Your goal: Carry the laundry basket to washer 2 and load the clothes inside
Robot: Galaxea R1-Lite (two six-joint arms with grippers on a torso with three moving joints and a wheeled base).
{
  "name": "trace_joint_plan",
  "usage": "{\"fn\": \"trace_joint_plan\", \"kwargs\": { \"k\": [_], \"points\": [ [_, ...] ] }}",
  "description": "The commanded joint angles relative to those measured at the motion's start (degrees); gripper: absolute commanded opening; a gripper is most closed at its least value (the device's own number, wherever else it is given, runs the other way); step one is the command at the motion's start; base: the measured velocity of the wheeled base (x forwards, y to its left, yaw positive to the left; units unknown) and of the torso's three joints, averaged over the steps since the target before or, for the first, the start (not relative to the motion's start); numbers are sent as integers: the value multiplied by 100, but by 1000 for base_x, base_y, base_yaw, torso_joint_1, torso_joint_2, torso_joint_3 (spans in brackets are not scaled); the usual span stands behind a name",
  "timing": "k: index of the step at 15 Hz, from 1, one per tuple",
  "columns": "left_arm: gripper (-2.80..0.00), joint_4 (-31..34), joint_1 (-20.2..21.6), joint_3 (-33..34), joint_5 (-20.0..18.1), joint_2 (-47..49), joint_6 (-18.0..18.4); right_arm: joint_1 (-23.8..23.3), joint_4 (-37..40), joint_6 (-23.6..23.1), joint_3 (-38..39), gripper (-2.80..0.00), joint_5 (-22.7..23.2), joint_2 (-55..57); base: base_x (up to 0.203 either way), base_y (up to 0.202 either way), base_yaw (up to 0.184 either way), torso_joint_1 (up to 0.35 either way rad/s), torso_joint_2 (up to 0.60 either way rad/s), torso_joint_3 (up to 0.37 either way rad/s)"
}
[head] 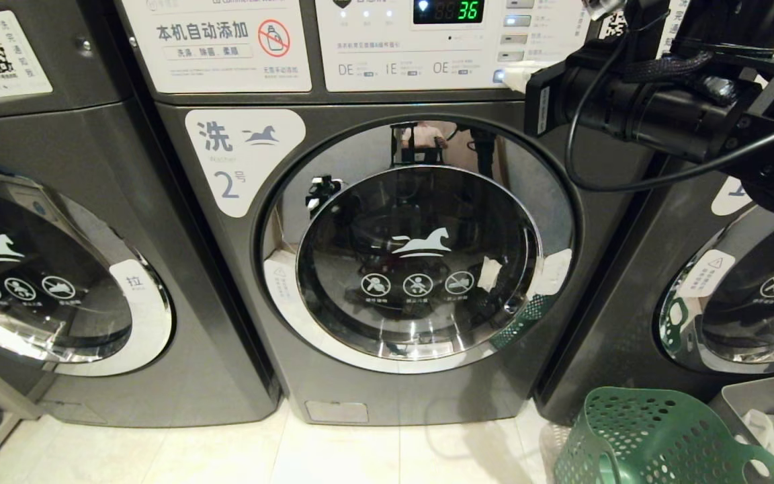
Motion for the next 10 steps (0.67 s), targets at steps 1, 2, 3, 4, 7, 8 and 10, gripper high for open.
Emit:
{"fn": "trace_joint_plan", "kwargs": {
  "k": [1, 2, 3, 4, 7, 8, 10],
  "points": [
    [-280, 4, 5, 1, -1, -2, 2, -13, -56, -3, 115, -280, -20, -86, 0, 0, 0, 0, 0, 0],
    [-280, 4, 5, 1, -6, -2, 2, 17, -56, -5, 195, -280, -13, -112, 0, 0, 0, 0, 0, 0],
    [-280, 4, 5, 1, -6, -2, 2, 29, -56, -10, 285, -280, -12, -153, 0, 0, 0, 0, 0, 0],
    [-280, 4, 5, 1, 3, -2, 2, 30, -63, -7, 376, -280, -12, -213, 0, 0, 0, 0, 0, 0],
    [-280, 4, 5, 1, -6, -2, 2, 54, -62, -8, 812, -280, 167, -561, 0, 0, 0, 0, 0, 0],
    [-280, 4, 5, 1, 1, -2, 2, 62, -60, -9, 1031, -280, 227, -715, 0, 0, 0, 0, 0, 0],
    [-280, 4, 5, 1, 3, -2, 2, 81, -42, -12, 1625, -280, 232, -1140, 0, 0, 0, 0, 0, 0]
  ]
}}
